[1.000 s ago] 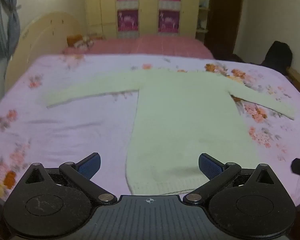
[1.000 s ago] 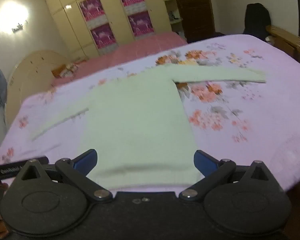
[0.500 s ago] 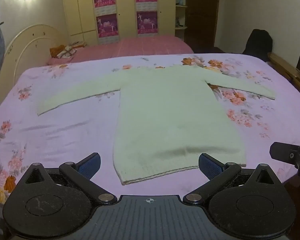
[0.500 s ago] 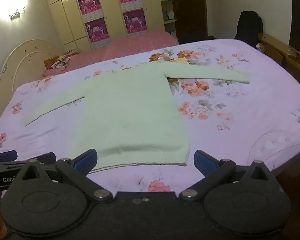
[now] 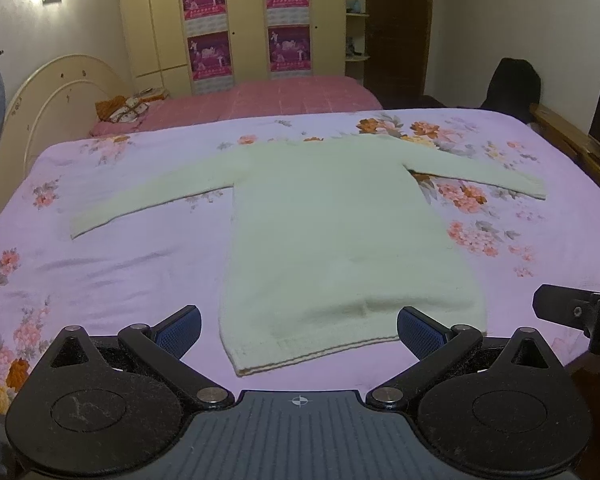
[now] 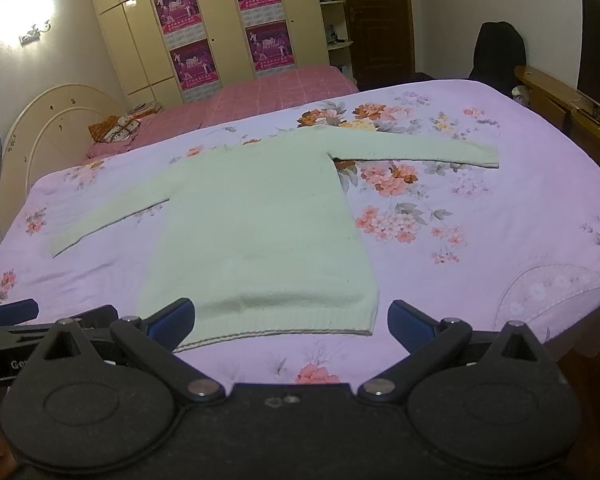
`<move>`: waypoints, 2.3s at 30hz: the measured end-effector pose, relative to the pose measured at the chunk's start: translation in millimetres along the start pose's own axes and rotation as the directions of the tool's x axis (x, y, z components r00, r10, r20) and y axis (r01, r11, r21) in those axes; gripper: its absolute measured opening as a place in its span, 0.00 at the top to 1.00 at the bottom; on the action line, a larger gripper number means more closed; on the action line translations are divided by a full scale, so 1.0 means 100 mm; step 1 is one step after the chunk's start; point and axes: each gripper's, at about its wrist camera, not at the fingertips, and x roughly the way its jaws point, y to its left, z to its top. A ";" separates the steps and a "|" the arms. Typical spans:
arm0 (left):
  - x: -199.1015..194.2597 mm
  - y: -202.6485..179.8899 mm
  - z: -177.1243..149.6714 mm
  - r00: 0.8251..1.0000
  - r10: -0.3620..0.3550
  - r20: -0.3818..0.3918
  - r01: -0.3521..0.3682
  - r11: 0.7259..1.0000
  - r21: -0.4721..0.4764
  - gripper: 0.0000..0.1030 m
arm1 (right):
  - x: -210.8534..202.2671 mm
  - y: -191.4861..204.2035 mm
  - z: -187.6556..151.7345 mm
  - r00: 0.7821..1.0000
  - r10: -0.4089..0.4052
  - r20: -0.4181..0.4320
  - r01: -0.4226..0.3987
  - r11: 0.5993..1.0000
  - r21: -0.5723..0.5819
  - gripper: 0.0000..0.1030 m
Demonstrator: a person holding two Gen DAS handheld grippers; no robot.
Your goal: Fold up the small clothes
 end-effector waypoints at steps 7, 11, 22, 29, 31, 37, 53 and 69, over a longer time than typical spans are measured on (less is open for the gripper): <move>0.00 0.02 0.01 1.000 -0.002 -0.008 0.002 1.000 -0.004 0.00 | -0.01 0.00 0.02 1.000 0.003 -0.004 -0.003 1.000 0.004 0.01; 0.00 0.01 0.01 1.000 -0.001 -0.007 0.001 1.000 -0.006 0.00 | -0.02 0.00 0.03 1.000 0.004 -0.007 -0.004 1.000 0.003 0.01; 0.02 -0.02 0.02 1.000 -0.007 -0.010 0.006 1.000 -0.008 0.00 | -0.05 -0.05 0.04 1.000 0.006 0.005 -0.006 1.000 0.005 0.01; 0.01 -0.02 0.04 1.000 -0.008 -0.011 0.008 1.000 -0.013 0.00 | -0.08 -0.05 0.05 1.000 0.007 0.023 -0.007 1.000 0.011 0.01; 0.01 -0.02 0.04 1.000 -0.010 -0.013 0.010 1.000 -0.017 0.00 | -0.09 -0.04 0.05 1.000 0.007 0.026 -0.008 1.000 0.008 0.01; 0.03 -0.02 0.05 1.000 -0.014 -0.015 0.014 1.000 -0.020 0.00 | -0.07 -0.02 0.07 1.000 0.008 0.029 -0.008 1.000 0.001 0.01; 0.07 0.03 0.05 1.000 -0.023 -0.006 0.023 0.999 -0.046 0.00 | -0.07 -0.01 0.08 0.999 0.003 0.049 -0.002 1.000 -0.016 0.01; 0.44 0.18 0.20 1.000 -0.018 0.026 0.020 0.997 -0.071 0.00 | 0.14 -0.03 0.11 0.990 -0.054 0.128 0.063 0.995 -0.072 0.01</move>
